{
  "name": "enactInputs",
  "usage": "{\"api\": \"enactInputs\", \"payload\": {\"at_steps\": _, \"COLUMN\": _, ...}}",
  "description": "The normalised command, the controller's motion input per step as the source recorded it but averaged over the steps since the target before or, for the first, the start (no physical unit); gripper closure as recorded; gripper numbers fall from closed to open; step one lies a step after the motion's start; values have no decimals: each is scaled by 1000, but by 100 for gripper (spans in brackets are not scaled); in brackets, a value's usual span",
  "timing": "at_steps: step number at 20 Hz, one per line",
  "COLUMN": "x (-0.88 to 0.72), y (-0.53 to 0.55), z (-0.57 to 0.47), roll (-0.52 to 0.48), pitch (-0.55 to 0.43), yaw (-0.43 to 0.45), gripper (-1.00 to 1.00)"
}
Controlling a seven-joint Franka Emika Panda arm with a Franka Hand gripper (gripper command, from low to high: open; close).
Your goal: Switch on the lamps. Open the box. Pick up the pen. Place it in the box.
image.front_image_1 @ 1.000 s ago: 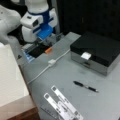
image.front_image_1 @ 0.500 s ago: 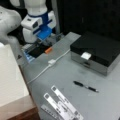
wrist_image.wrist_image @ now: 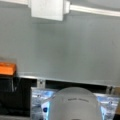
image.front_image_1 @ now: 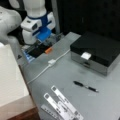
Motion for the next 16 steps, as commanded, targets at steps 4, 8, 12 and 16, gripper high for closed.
{"api": "enactInputs", "payload": {"at_steps": 4, "x": -198, "y": 217, "z": -135, "roll": -27, "pitch": -121, "yaw": -53, "gripper": 100}}
{"api": "enactInputs", "payload": {"at_steps": 8, "x": -162, "y": 207, "z": -184, "roll": -23, "pitch": -131, "yaw": -76, "gripper": 100}}
{"api": "enactInputs", "payload": {"at_steps": 12, "x": -120, "y": 149, "z": -255, "roll": 10, "pitch": -165, "yaw": -73, "gripper": 100}}
{"api": "enactInputs", "payload": {"at_steps": 16, "x": -116, "y": 107, "z": -259, "roll": 43, "pitch": -150, "yaw": -65, "gripper": 100}}
